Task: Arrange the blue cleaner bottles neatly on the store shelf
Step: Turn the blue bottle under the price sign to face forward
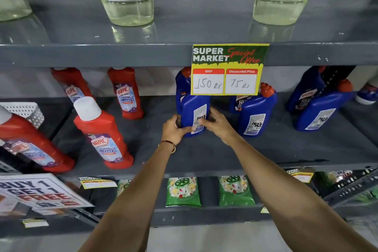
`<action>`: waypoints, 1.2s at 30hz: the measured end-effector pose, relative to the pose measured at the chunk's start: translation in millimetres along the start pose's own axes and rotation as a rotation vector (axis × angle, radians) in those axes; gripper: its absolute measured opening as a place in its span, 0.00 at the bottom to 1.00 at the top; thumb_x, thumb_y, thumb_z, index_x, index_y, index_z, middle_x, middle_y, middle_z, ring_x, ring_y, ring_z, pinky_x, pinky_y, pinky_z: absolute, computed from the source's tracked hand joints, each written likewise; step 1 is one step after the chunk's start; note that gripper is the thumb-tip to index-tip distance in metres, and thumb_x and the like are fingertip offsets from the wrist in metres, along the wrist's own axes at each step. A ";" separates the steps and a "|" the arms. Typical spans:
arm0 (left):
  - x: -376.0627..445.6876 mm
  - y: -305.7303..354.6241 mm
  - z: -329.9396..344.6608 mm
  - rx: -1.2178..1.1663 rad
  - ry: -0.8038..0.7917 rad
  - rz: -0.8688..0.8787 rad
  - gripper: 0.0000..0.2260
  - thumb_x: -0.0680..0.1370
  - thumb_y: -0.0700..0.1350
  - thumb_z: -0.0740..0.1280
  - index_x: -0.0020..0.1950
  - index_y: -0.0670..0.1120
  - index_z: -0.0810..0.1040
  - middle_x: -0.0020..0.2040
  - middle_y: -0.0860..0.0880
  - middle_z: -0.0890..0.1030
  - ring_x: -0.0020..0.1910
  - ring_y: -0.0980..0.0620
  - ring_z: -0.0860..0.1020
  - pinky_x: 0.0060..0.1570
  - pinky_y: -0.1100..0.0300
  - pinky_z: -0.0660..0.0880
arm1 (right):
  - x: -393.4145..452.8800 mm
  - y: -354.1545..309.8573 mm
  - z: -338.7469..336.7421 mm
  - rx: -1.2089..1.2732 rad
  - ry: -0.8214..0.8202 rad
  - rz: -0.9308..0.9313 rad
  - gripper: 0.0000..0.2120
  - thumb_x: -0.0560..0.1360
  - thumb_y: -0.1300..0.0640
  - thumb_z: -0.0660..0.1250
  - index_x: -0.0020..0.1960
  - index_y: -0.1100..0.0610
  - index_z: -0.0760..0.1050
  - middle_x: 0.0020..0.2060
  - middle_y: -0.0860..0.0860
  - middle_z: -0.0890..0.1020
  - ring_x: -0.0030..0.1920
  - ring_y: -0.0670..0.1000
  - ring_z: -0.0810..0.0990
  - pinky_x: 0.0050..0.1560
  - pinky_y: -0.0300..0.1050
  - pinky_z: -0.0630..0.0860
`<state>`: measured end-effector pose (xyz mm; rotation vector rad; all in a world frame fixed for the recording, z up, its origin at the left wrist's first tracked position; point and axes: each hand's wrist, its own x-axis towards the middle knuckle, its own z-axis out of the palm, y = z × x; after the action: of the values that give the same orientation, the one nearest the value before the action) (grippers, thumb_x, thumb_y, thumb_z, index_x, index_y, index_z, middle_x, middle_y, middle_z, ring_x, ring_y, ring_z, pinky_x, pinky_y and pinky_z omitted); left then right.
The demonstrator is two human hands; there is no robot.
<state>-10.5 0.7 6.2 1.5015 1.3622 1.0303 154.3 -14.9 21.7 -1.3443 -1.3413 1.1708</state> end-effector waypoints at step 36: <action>-3.1 22.6 -2.7 -0.182 -0.444 -0.271 0.21 0.60 0.42 0.78 0.49 0.53 0.76 0.48 0.50 0.83 0.49 0.51 0.81 0.43 0.57 0.79 | -7.8 -15.2 4.1 0.094 -0.115 0.125 0.18 0.67 0.51 0.73 0.56 0.51 0.77 0.54 0.54 0.83 0.55 0.54 0.81 0.58 0.53 0.78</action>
<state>-6.3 -3.6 28.4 1.2721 1.0850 0.5878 147.9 -22.4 36.3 -1.3258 -1.2805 1.3966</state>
